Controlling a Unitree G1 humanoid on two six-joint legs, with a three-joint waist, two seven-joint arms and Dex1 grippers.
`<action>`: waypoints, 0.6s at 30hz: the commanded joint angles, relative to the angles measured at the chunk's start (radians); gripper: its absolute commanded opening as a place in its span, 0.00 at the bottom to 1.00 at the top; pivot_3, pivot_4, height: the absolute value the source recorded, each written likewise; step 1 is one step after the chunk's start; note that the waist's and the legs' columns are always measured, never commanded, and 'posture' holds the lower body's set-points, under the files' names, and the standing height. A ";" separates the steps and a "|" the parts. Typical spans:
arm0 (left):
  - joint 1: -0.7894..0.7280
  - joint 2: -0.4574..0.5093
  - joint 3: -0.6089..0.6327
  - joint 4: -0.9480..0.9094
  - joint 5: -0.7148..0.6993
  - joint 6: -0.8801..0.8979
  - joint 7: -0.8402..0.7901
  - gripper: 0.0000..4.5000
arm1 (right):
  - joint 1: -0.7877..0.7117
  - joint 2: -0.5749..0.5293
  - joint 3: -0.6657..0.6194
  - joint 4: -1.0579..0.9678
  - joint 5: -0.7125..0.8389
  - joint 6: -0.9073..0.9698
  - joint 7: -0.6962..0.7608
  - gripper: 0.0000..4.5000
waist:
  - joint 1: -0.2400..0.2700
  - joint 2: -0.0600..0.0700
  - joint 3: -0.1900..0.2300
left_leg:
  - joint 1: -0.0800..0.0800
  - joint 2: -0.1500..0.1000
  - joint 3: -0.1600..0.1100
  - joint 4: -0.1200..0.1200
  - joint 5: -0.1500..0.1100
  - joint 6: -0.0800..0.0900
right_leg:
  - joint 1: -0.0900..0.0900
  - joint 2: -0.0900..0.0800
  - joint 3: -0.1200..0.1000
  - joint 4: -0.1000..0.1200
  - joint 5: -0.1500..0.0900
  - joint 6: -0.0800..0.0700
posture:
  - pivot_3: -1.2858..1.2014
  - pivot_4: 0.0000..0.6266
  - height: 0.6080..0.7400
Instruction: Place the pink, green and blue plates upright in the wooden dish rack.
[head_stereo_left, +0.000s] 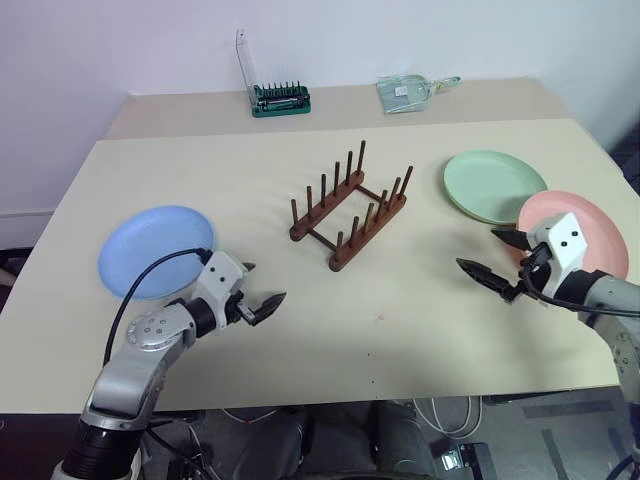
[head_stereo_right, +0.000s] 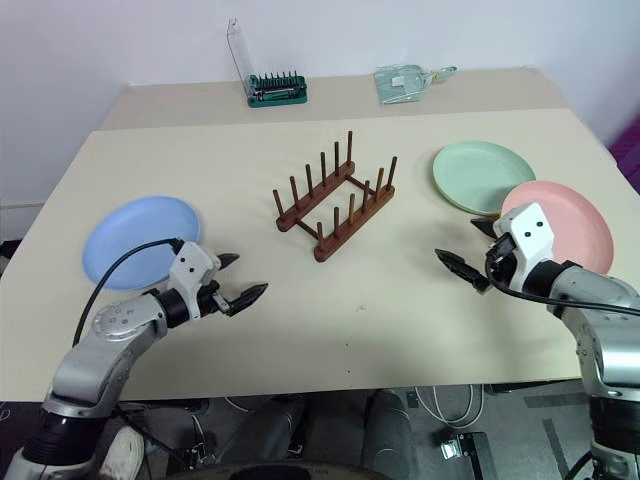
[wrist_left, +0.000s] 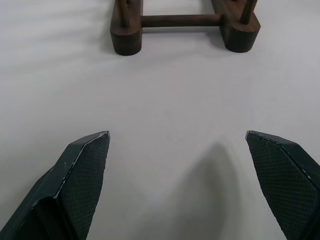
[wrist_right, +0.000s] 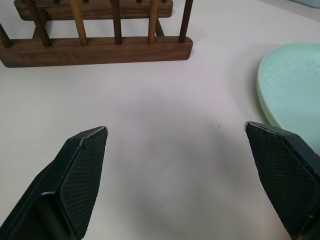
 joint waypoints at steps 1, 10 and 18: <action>-0.001 -0.003 0.003 -0.053 -0.010 0.001 0.014 0.99 | -0.042 0.005 0.010 0.030 -0.011 -0.042 0.005 1.00 | 0.000 0.000 0.000 | 0.000 0.000 0.000 0.000 0.000 0.000 | 0.000 0.000 0.000 0.000 0.000 0.000 | 0.52 0.24 0.99; -0.002 -0.029 -0.018 -0.064 -0.012 0.009 0.026 0.99 | -0.093 0.012 0.052 0.039 -0.022 -0.049 0.002 1.00 | 0.001 0.000 0.000 | 0.000 0.000 0.000 0.000 0.001 -0.002 | 0.000 0.000 0.000 0.000 0.000 0.000 | 0.52 0.24 0.99; -0.058 -0.098 -0.130 -0.005 0.021 -0.002 0.034 0.99 | -0.037 0.048 0.074 -0.083 0.006 -0.016 -0.015 1.00 | 0.001 0.000 0.000 | 0.000 0.000 0.000 0.000 0.001 -0.002 | 0.000 0.000 0.000 0.000 0.000 0.000 | 0.52 0.24 0.99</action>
